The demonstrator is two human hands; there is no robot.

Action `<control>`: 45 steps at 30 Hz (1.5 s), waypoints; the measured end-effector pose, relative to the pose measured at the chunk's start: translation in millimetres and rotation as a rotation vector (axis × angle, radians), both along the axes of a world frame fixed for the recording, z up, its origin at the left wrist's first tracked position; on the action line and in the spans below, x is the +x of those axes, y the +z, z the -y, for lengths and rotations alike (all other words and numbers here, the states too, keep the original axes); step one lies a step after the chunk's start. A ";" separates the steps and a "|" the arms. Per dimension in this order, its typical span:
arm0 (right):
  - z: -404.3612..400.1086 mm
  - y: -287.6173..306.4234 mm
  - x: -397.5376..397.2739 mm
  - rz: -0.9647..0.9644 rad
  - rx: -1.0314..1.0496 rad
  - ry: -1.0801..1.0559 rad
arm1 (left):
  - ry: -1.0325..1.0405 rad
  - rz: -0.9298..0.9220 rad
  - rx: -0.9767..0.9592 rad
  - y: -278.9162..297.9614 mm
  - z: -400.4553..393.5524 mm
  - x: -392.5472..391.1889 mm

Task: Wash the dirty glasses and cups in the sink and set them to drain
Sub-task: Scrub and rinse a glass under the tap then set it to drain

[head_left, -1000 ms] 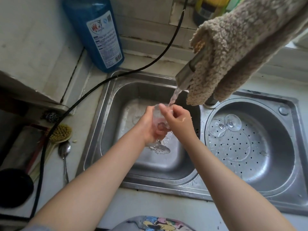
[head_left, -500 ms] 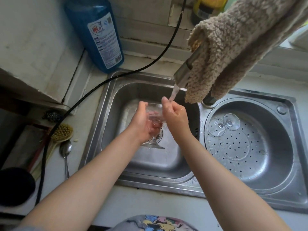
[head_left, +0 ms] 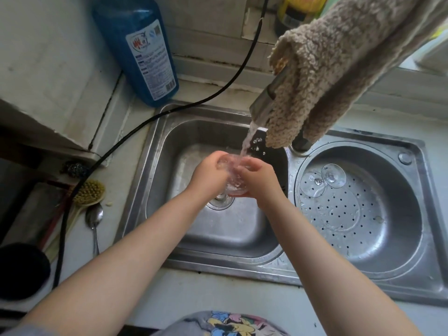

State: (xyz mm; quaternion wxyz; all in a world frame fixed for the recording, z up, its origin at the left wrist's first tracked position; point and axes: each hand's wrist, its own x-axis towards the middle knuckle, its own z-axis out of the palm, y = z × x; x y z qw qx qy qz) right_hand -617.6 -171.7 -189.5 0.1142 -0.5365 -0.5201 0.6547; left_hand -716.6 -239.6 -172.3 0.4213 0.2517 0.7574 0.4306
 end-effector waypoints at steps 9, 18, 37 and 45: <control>4.3 -3.5 2.2 0.376 0.708 0.471 | -0.470 -0.749 -0.375 -14.5 5.2 1.9; 10.2 -3.2 10.7 0.035 0.195 0.291 | -0.441 -1.007 -0.413 -14.8 19.4 -2.4; -11.4 -6.8 3.5 0.305 0.709 0.729 | -0.424 -0.774 -0.419 -14.4 20.5 -2.0; 14.5 -12.0 36.2 -0.142 -0.139 0.205 | -0.120 -0.066 -0.236 -15.8 25.1 -5.3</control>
